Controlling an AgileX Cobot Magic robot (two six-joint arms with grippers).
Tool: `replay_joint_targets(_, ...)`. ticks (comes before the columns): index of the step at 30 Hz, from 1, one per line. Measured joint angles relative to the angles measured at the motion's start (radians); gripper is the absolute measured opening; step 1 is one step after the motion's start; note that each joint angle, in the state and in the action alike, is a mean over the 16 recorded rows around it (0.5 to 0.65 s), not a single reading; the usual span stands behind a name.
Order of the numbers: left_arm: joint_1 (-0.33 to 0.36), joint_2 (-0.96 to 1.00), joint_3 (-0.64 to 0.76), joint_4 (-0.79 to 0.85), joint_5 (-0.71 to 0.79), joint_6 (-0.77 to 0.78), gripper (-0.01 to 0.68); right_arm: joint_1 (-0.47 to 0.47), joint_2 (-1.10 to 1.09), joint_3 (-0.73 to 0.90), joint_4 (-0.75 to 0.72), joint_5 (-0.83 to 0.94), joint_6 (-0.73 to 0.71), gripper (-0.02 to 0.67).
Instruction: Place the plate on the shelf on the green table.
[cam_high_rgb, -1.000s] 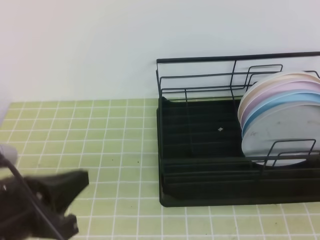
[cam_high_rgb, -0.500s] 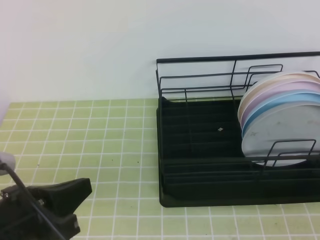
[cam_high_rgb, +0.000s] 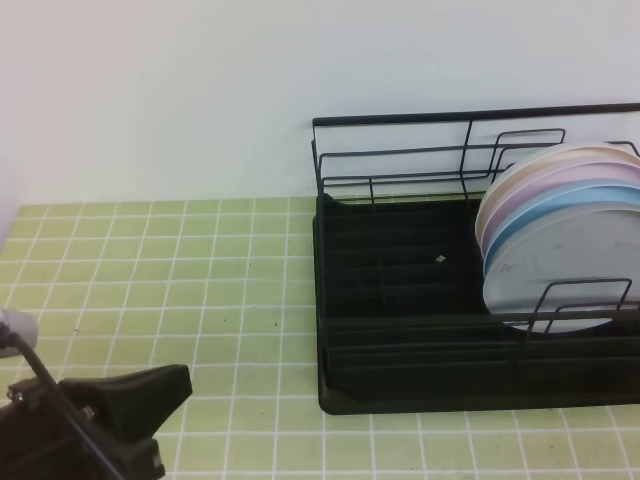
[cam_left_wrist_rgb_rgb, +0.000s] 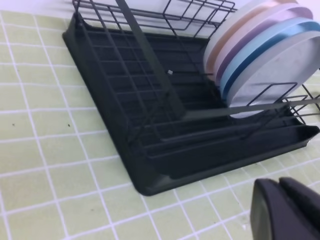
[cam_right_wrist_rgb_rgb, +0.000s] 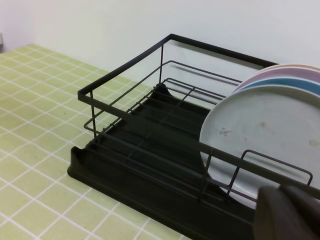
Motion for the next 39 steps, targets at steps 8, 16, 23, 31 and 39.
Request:
replay_joint_targets(8,0.0,-0.123,0.052,0.207,-0.099,-0.152,-0.002,0.0,0.0,0.0,0.0,0.0,0.0,0.0)
replay_joint_targets(16,0.057,-0.335,0.183,0.664,-0.187,-0.54,-0.002,0.0,0.0,0.0,0.0,-0.002,0.001,0.0)
replay_joint_targets(23,0.165,-0.532,0.326,0.942,-0.152,-0.781,-0.002,0.0,0.0,0.0,0.0,-0.002,0.001,-0.001)
replay_joint_targets(31,0.268,-0.693,0.411,1.003,-0.06,-0.768,-0.002,0.0,0.0,0.0,0.001,-0.001,0.001,-0.003)
replay_joint_targets(39,0.3,-0.74,0.414,1.016,-0.002,-0.732,-0.002,0.0,0.0,0.0,0.002,0.0,0.001,-0.003)
